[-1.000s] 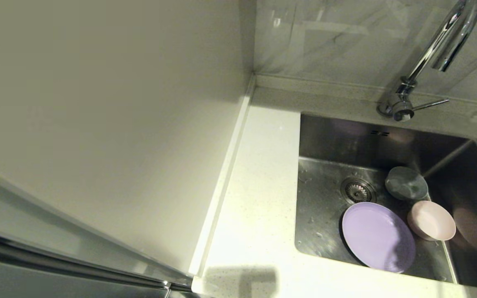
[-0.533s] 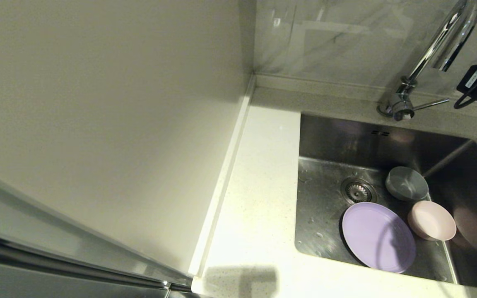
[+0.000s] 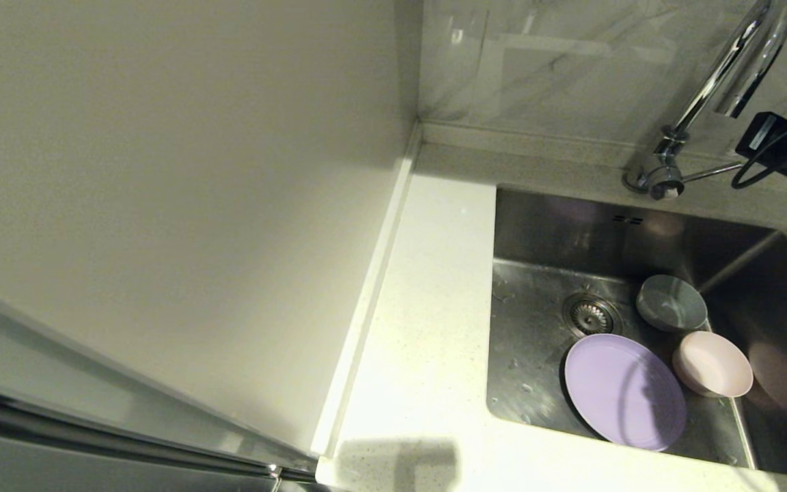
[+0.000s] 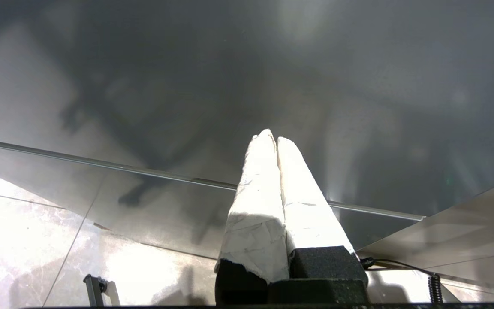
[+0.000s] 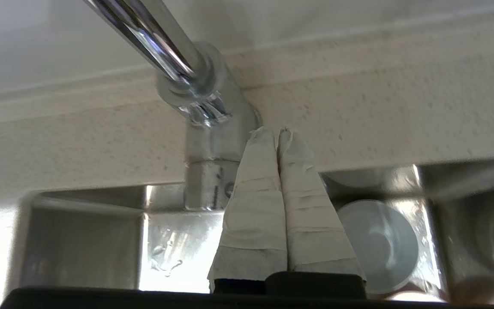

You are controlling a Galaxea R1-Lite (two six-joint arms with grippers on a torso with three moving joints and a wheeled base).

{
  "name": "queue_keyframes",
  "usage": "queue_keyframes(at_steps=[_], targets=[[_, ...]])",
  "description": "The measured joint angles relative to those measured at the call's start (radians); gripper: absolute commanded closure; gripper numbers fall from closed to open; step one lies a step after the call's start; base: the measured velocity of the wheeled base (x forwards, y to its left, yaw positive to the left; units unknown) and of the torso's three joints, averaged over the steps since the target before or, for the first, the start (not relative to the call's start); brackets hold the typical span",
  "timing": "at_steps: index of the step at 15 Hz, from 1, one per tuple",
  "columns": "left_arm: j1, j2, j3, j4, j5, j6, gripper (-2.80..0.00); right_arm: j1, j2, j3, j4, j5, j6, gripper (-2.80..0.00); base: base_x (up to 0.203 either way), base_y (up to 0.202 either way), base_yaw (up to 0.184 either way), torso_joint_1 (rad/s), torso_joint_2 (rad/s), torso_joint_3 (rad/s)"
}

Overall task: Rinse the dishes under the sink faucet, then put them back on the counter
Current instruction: Turn on the faucet

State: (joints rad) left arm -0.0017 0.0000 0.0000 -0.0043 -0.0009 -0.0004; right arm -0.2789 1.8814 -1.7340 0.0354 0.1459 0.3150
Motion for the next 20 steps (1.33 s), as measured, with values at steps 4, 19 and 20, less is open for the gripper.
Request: queue_keyframes(at_steps=[4, 19, 20], targets=[[0.0, 0.0, 0.0, 0.0, 0.0, -0.001, 0.0, -0.003, 0.024, -0.025, 0.001, 0.004, -0.069, 0.0, 0.0, 0.0, 0.0, 0.0, 0.0, 0.0], [0.0, 0.0, 0.0, 0.0, 0.0, -0.001, 0.0, -0.003, -0.017, 0.052, 0.026, -0.052, -0.093, 0.0, 0.0, 0.0, 0.0, 0.0, 0.0, 0.0], [0.0, 0.0, 0.0, 0.0, 0.0, -0.001, 0.0, -0.003, -0.022, 0.038, 0.028, -0.051, -0.091, 0.0, 0.0, 0.0, 0.0, 0.0, 0.0, 0.0]])
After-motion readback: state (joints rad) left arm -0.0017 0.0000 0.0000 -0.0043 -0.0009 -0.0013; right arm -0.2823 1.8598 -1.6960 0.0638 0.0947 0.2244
